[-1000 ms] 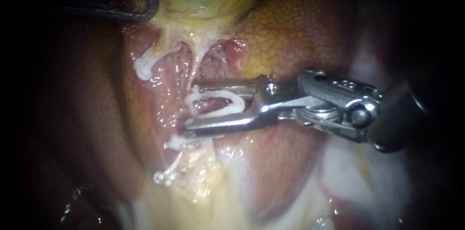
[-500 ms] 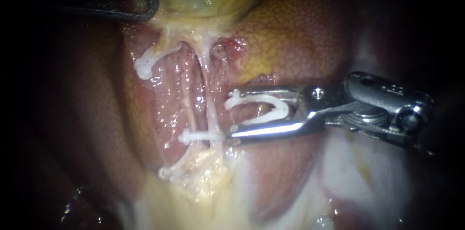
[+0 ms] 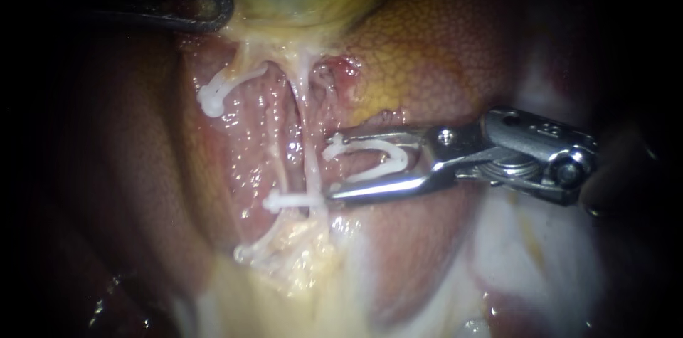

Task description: Clipping second clip right tube

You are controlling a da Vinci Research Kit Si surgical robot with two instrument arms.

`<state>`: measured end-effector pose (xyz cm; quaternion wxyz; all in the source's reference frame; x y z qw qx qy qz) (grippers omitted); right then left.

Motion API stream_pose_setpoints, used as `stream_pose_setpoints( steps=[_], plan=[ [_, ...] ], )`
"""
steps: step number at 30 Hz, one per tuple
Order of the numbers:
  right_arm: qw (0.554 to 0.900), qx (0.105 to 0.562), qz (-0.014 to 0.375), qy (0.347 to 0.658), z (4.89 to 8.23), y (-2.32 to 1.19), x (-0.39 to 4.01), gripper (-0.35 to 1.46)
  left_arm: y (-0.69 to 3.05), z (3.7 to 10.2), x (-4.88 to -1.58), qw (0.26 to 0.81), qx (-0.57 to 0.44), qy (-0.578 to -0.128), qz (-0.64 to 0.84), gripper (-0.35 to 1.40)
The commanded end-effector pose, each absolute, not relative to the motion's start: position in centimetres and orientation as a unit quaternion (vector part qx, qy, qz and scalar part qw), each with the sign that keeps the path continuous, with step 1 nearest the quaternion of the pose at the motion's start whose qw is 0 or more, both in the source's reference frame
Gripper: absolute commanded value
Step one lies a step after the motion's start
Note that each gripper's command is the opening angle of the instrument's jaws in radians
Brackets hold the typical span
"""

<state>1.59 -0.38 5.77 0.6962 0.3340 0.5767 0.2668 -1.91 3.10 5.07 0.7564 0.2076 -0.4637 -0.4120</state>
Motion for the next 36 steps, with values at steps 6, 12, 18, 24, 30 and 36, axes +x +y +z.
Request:
stream_pose_setpoints(
  steps=[6, 12, 18, 24, 30, 36],
  plan=[
    [0.678, 0.360, 0.253, 0.589, 5.75, -0.40, 1.76, 0.46, 3.10, 5.06, -1.91, 0.756, 0.207, -0.464, -0.412, -0.35],
    [0.646, 0.385, 0.239, 0.614, 5.74, -0.41, 1.84, 0.45, 3.10, 5.06, -1.91, 0.756, 0.207, -0.464, -0.412, -0.35],
    [0.617, 0.406, 0.216, 0.639, 5.65, -0.48, 1.87, 0.44, 3.10, 5.06, -1.91, 0.756, 0.207, -0.464, -0.412, -0.35],
    [0.603, 0.424, 0.197, 0.647, 5.50, -0.58, 1.94, 0.43, 3.10, 5.06, -1.91, 0.756, 0.207, -0.464, -0.412, -0.35],
    [0.602, 0.426, 0.194, 0.647, 5.45, -0.61, 2.03, 0.39, 3.10, 5.06, -1.91, 0.756, 0.207, -0.464, -0.412, -0.35],
    [0.603, 0.423, 0.199, 0.647, 5.46, -0.56, 2.03, 0.28, 3.10, 5.06, -1.91, 0.756, 0.207, -0.464, -0.412, -0.35]
  ],
)
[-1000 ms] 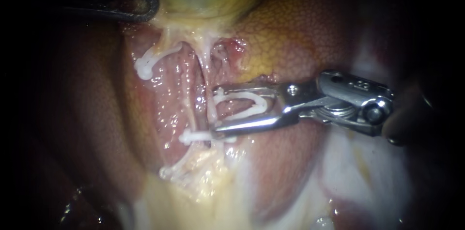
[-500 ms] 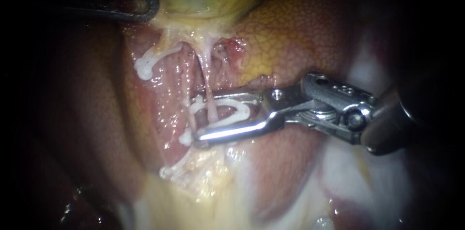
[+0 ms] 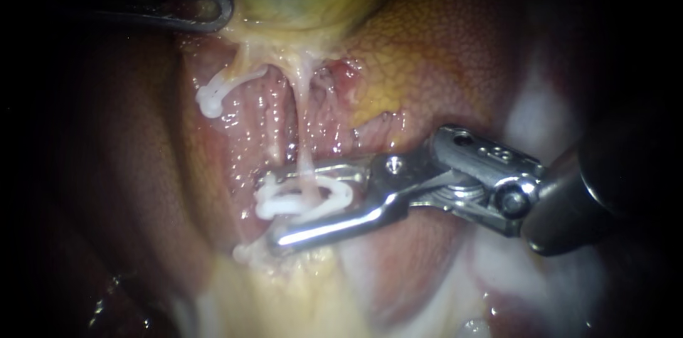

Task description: Clipping second clip right tube

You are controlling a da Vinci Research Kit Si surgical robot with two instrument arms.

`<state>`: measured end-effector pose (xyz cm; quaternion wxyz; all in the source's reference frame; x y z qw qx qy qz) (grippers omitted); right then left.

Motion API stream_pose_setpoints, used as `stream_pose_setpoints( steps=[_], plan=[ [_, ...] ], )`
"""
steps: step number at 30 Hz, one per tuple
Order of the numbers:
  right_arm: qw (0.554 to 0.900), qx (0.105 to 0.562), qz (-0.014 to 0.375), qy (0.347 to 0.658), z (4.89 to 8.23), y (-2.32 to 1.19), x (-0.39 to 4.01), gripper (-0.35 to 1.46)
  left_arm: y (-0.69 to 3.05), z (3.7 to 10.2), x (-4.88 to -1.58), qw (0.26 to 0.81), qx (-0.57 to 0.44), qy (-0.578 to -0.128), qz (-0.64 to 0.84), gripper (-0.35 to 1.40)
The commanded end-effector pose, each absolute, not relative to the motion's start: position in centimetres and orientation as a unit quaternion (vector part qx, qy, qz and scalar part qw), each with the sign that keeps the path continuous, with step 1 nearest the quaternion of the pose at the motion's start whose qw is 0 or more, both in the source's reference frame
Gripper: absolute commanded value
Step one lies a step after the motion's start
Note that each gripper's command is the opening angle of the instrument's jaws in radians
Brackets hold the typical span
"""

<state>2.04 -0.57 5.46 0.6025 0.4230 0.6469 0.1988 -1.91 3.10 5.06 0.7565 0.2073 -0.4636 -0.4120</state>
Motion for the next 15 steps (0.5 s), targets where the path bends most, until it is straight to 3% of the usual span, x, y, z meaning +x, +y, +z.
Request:
stream_pose_setpoints(
  steps=[1, 11, 15],
  plan=[
    [0.603, 0.422, 0.201, 0.647, 5.45, -0.55, 2.03, 0.27, 3.10, 5.06, -1.91, 0.756, 0.207, -0.464, -0.412, -0.35],
    [0.596, 0.415, 0.213, 0.653, 5.43, -0.45, 2.03, 0.07, 3.10, 5.06, -1.91, 0.756, 0.207, -0.464, -0.412, -0.35],
    [0.596, 0.417, 0.216, 0.652, 5.47, -0.43, 2.02, -0.16, 3.10, 5.06, -1.91, 0.756, 0.207, -0.464, -0.412, -0.35]
  ],
)
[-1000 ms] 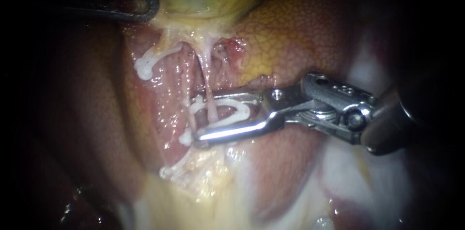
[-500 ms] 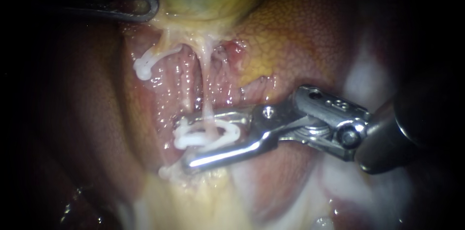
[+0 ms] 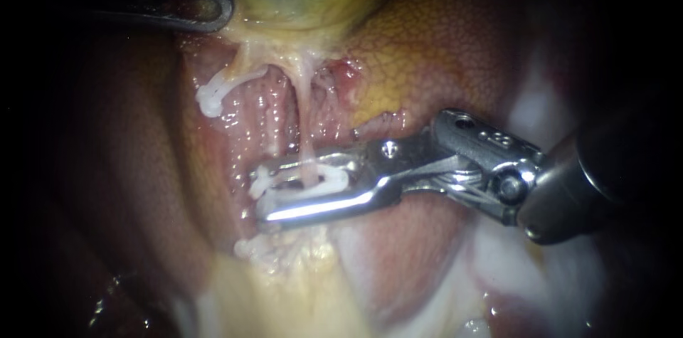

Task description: Clipping second clip right tube

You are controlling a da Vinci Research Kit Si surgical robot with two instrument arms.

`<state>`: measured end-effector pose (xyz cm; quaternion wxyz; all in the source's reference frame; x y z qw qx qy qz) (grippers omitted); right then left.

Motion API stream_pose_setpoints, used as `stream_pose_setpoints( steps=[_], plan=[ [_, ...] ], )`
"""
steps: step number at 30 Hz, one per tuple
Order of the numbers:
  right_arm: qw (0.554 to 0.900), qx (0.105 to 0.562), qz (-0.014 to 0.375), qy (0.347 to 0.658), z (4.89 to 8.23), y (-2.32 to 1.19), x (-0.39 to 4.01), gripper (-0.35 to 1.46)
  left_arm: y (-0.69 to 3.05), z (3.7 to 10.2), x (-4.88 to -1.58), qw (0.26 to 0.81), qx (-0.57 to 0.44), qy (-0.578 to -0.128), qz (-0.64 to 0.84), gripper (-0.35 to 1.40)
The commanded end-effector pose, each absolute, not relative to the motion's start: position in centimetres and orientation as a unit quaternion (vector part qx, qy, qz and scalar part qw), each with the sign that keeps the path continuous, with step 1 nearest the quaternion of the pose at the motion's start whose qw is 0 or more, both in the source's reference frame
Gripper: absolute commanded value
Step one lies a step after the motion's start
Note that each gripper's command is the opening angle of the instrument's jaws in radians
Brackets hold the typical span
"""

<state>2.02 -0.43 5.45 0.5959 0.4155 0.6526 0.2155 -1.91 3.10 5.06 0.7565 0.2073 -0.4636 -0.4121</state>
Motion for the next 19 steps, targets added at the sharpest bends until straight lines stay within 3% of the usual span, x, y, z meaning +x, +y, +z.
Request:
stream_pose_setpoints(
  steps=[1, 2, 19],
  plan=[
    [0.595, 0.420, 0.219, 0.649, 5.48, -0.43, 2.01, -0.28, 3.10, 5.06, -1.91, 0.756, 0.207, -0.464, -0.412, -0.35],
    [0.593, 0.426, 0.224, 0.646, 5.49, -0.43, 2.00, -0.35, 3.10, 5.07, -1.92, 0.756, 0.207, -0.464, -0.412, -0.35],
    [0.589, 0.436, 0.235, 0.638, 5.54, -0.42, 1.99, -0.35, 3.10, 5.07, -1.92, 0.756, 0.207, -0.464, -0.412, -0.35]
  ],
)
